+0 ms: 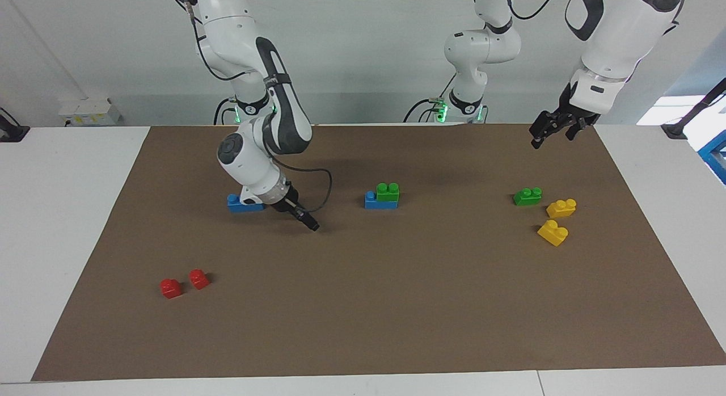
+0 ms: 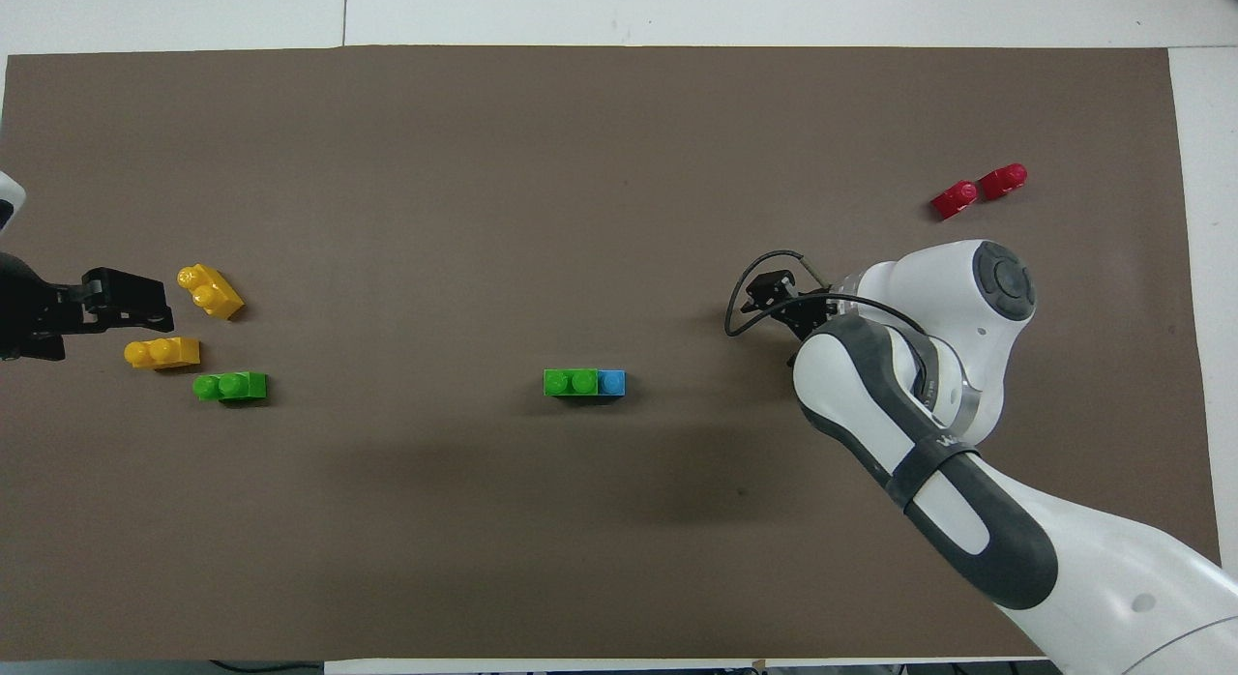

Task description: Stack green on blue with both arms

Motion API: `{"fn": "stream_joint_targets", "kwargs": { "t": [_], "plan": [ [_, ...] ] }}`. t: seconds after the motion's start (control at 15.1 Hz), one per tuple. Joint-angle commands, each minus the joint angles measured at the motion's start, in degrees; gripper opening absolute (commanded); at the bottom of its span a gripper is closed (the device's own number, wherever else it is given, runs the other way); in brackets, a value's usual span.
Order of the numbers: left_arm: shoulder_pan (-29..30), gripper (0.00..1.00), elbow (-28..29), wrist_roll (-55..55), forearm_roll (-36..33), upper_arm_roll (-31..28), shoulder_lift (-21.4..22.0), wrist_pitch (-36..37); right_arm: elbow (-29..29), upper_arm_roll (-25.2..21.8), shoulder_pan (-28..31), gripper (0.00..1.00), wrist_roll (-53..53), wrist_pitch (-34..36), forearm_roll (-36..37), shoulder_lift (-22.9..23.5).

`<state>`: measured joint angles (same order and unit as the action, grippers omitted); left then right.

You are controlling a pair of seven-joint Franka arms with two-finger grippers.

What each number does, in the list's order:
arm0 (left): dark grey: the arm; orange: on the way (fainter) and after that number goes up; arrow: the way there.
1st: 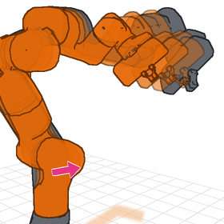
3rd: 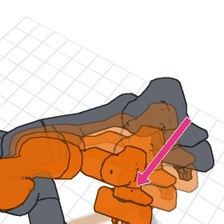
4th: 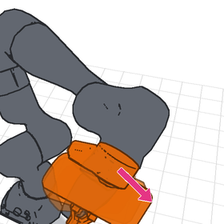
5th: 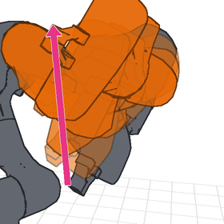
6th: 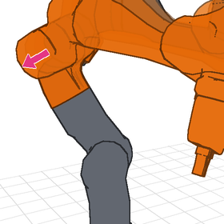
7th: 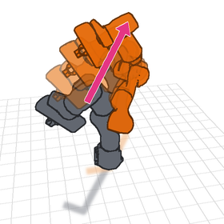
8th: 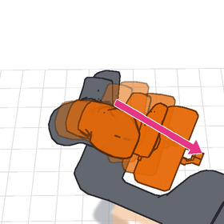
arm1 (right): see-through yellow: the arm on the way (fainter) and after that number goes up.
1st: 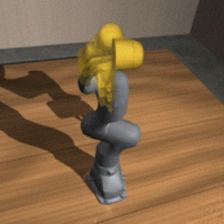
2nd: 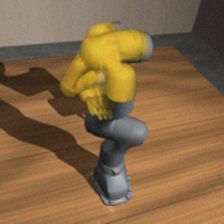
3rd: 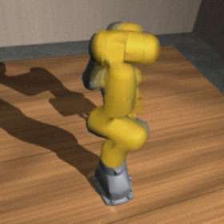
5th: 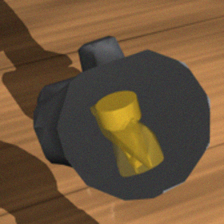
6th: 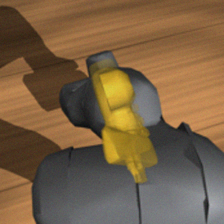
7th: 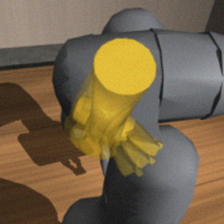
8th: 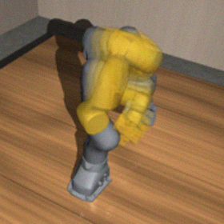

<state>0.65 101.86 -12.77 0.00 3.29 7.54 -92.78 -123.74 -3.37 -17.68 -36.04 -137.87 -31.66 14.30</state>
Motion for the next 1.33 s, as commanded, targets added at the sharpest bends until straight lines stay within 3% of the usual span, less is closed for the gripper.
{"fn": "stream_joint_targets", "kwargs": {
  "t": [0.0, 0.33, 0.53, 0.86, 0.99, 1.26],
  "plan": [
    [1.11, 1.0, -6.4, 1.52, 0.8, 0.49, -1.82, 4.26, -0.45, 0.56, 3.43, 0.95, 5.78, 3.21, 5.1, -2.87],
    [0.58, 1.0, -7.91, 1.96, 0.53, 0.49, -3.32, 4.1, 1.65, 0.47, 7.57, 0.96, 14.68, 8.75, 7.39, -4.36],
    [0.76, 1.0, -8.08, 2.05, 0.36, 0.57, -3.67, 4.62, 4.02, 0.56, 9.32, 0.95, 14.95, 12.79, 15.03, -5.77],
    [1.11, 1.0, -15.55, 2.49, 0.35, 0.57, -7.1, 9.89, 9.47, 0.56, 12.39, 0.95, 20.99, 21.05, 20.93, -7.97],
    [1.11, 1.0, -15.03, 2.84, 0.53, 0.57, -6.75, 8.94, 10.79, 0.56, 13.98, 0.96, 26.43, 23.08, 22.6, -9.11],
    [1.29, 1.0, -12.13, 4.95, 0.79, 0.57, -5.7, 6.82, 14.65, 0.56, 14.51, 1.0, 27.51, 29.75, 26.9, -12.62]
  ]
}}
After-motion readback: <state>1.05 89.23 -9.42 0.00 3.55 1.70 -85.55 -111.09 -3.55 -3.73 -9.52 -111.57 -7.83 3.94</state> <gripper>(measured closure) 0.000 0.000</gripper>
